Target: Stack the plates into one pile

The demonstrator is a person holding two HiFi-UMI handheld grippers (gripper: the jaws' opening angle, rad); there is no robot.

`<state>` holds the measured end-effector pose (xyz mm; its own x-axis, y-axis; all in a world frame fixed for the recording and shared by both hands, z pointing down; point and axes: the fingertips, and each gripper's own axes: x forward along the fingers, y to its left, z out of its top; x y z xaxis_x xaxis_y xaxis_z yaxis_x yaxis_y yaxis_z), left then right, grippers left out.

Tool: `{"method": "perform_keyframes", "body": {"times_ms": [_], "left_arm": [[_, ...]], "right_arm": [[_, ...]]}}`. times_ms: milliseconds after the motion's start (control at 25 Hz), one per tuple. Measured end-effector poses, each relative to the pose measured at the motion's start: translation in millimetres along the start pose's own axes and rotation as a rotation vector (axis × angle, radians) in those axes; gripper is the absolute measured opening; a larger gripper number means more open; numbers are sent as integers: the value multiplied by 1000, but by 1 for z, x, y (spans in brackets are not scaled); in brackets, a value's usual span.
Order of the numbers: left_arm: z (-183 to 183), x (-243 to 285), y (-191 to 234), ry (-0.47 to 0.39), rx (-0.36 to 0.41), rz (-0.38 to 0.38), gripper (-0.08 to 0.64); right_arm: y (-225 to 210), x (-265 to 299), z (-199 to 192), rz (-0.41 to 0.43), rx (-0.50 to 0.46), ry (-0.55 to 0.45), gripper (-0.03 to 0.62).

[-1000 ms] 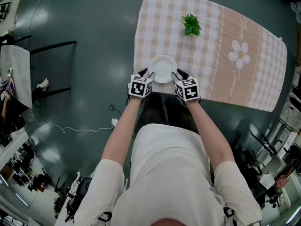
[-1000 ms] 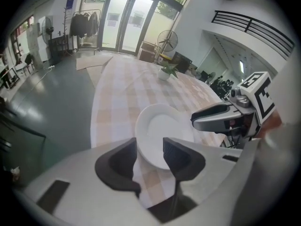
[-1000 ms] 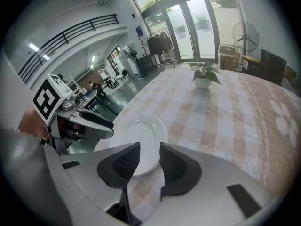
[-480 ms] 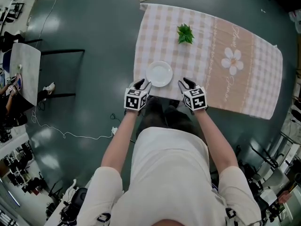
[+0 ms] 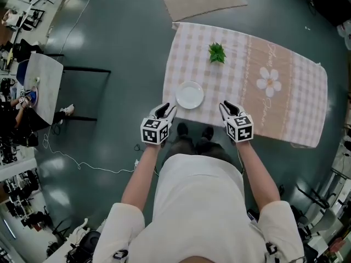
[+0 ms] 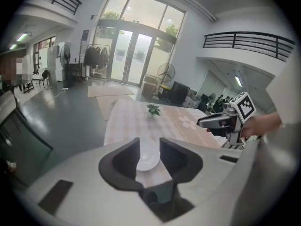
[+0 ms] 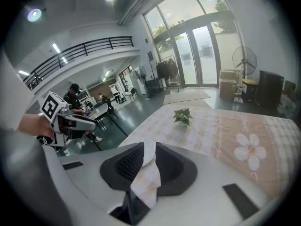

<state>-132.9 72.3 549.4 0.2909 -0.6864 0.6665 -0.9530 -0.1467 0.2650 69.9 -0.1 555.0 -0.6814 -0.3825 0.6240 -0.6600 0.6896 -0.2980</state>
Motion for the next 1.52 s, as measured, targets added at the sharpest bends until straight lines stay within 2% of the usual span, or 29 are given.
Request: {"method": "perform_keyframes", "body": {"times_ms": [200, 440, 840, 1040, 1240, 1520], "left_arm": [[19, -29, 3, -87, 15, -11, 127], [38, -76, 12, -206, 13, -31, 100], [85, -135, 24, -384, 94, -28, 48], [100, -153, 13, -414, 131, -62, 31], [114, -170, 0, -443, 181, -100, 9], [116, -181, -11, -470, 202, -120, 8]], "right_arm": [[13, -25, 34, -24, -32, -97, 90], [40, -54, 58, -68, -79, -150, 83], [93, -104, 90, -133, -147, -295, 66], [102, -126, 103, -166, -179, -344, 59], [102, -147, 118, -210, -164, -400, 43], [110, -159, 124, -196, -189, -443, 41]]}}
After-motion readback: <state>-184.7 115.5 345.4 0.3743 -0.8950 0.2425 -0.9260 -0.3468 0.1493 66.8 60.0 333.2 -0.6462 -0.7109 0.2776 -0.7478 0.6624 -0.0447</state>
